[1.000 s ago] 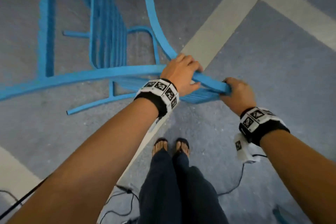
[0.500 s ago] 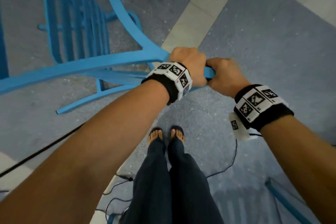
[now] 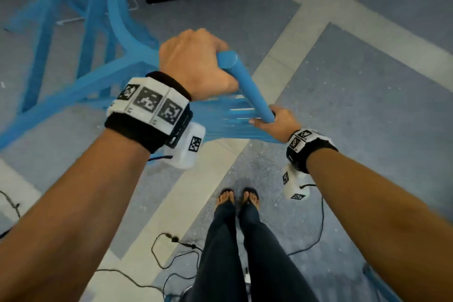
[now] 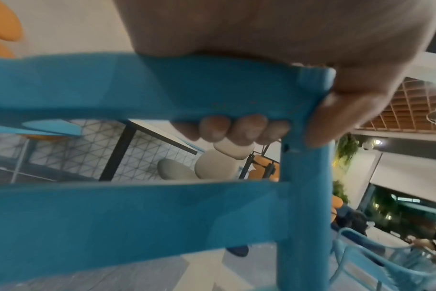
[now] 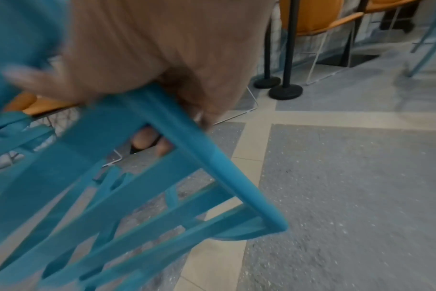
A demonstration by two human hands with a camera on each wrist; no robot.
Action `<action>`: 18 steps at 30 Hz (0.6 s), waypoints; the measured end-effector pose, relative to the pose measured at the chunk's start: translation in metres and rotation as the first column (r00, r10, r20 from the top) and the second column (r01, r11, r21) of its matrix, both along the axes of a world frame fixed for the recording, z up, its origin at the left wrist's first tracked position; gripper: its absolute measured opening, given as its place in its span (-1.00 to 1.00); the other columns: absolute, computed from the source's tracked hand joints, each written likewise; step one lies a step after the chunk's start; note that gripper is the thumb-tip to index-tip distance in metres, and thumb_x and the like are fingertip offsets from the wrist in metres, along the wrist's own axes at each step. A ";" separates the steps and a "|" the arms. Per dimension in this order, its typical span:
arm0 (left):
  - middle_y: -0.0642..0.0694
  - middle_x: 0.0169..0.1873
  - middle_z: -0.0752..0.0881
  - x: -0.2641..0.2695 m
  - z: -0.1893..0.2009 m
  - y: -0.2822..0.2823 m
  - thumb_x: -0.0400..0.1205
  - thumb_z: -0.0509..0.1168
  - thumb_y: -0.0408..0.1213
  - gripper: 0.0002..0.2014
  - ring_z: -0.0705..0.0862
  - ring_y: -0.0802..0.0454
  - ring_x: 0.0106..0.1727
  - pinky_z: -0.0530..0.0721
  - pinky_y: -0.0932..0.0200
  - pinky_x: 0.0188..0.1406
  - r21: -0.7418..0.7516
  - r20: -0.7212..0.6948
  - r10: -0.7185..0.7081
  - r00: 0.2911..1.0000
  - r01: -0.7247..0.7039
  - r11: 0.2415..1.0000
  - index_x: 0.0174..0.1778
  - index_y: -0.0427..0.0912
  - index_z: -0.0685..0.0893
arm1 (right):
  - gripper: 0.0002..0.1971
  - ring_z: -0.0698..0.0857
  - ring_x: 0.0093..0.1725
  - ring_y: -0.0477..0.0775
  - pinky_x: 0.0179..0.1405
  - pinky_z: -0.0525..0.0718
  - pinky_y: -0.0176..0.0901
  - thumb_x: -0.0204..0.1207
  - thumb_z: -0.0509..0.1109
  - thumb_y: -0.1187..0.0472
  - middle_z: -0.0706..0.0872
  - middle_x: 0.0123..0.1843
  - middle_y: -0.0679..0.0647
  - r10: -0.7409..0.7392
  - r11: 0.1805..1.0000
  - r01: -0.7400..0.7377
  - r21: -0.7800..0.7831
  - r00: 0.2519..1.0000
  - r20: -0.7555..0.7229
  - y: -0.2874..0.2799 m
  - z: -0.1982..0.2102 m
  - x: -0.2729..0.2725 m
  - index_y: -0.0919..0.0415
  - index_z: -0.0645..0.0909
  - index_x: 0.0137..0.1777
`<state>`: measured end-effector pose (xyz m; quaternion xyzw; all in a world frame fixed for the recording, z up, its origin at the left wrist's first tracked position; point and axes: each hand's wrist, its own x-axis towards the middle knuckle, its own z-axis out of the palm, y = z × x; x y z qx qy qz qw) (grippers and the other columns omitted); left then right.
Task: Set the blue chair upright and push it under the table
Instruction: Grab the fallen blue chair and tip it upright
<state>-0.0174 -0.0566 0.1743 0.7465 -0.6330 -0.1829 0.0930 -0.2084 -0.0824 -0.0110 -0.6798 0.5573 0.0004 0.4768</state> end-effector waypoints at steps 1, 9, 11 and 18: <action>0.02 -0.65 0.40 0.007 0.009 0.007 0.12 0.25 0.02 -0.74 0.45 -0.18 -0.33 0.34 0.11 -0.31 0.006 -0.028 0.002 1.000 -0.002 1.000 -0.44 -0.07 0.60 | -0.55 0.66 -0.15 0.27 -0.20 0.58 0.03 0.33 0.49 -0.13 0.68 -0.19 0.22 0.049 0.999 -0.049 -0.019 0.999 -0.022 0.000 0.005 0.003 0.25 0.53 -0.07; -0.04 -0.80 0.32 0.041 0.049 0.061 0.24 0.24 0.30 -0.46 0.32 -0.05 -0.59 0.24 0.15 -0.55 -0.323 -0.229 0.197 0.953 -0.265 0.909 -0.67 -0.15 0.38 | -0.49 0.48 -0.41 0.15 -0.44 0.41 -0.01 0.20 0.49 -0.25 0.44 -0.49 0.03 0.106 0.974 -0.086 -0.210 0.990 0.089 0.016 0.074 0.026 0.18 0.40 -0.33; 0.12 -0.77 0.47 0.055 0.066 0.070 0.31 0.29 0.20 -0.54 0.29 0.17 -0.65 0.22 0.21 -0.61 -0.418 -0.348 0.192 0.918 -0.335 0.844 -0.71 -0.05 0.39 | -0.47 0.48 -0.42 0.16 -0.44 0.40 -0.02 0.19 0.54 -0.24 0.47 -0.49 0.08 0.089 0.955 -0.058 -0.291 0.992 0.094 0.014 0.107 0.030 0.22 0.43 -0.34; 0.27 -0.79 0.50 0.096 0.104 0.131 0.38 0.29 -0.03 -0.77 0.36 0.21 -0.71 0.28 -0.08 -0.65 -0.605 -0.678 0.017 0.735 -0.570 0.556 -0.62 0.25 0.61 | -0.38 0.63 -0.35 0.28 -0.40 0.25 -0.14 0.01 0.33 -0.49 0.50 -0.54 0.05 0.158 0.735 -0.165 -0.658 0.985 -0.071 0.036 0.210 0.051 0.12 0.42 -0.39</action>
